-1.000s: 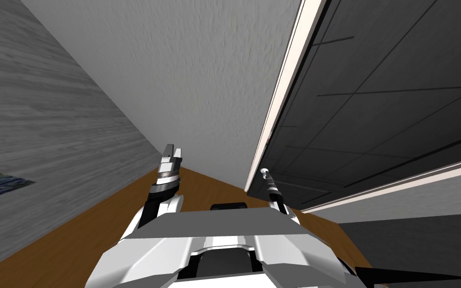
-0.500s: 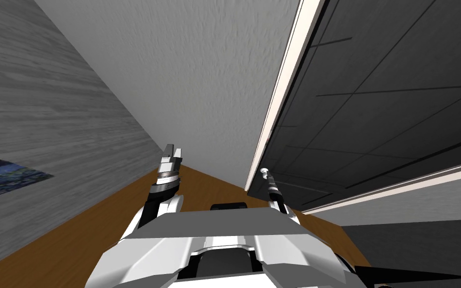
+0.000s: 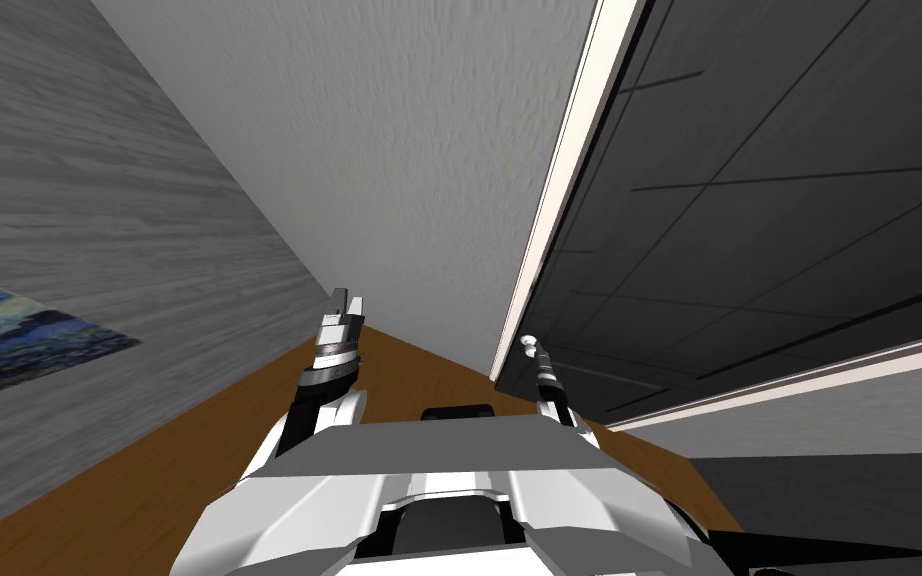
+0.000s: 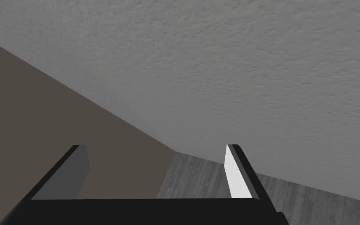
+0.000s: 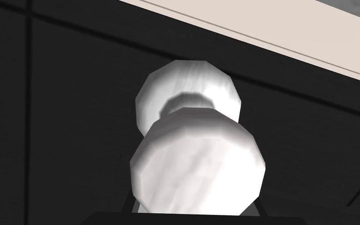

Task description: Pull the door open

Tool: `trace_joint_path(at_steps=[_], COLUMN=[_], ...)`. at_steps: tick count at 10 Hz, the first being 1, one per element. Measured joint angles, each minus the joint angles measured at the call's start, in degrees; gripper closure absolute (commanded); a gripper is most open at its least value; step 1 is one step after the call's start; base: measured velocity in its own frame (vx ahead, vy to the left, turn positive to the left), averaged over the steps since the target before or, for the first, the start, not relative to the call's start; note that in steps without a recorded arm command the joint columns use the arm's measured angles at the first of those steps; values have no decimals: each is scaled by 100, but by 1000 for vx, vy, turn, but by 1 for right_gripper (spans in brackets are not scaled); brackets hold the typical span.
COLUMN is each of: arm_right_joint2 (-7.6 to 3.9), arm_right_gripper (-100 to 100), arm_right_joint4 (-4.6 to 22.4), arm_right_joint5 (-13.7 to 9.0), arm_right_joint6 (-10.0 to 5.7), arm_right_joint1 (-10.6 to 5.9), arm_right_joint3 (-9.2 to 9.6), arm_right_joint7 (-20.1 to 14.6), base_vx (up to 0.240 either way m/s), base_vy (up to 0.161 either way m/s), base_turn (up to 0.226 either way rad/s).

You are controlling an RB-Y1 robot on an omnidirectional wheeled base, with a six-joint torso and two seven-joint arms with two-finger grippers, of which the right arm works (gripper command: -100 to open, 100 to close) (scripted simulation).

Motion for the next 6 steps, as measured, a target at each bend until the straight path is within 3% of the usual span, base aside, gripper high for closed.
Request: trace_joint_path(at_steps=[1, 3, 5, 6], arm_right_joint2=[-12, -30, -64, -50], arm_right_gripper=[100, 100, 100, 100], arm_right_joint4=[-1, -145, 116, 27], arm_right_joint5=[-41, -222, -355, -397], arm_right_joint6=[-18, 103, -30, 0], arm_right_joint1=[22, 85, -36, 18], arm_right_joint3=[19, 101, 153, 175], arm_right_joint7=[-116, -431, -697, -812], base_vx=[-32, -54, -38, -33], base_vy=[-12, -23, -12, -10], base_turn=[59, 73, 47, 33])
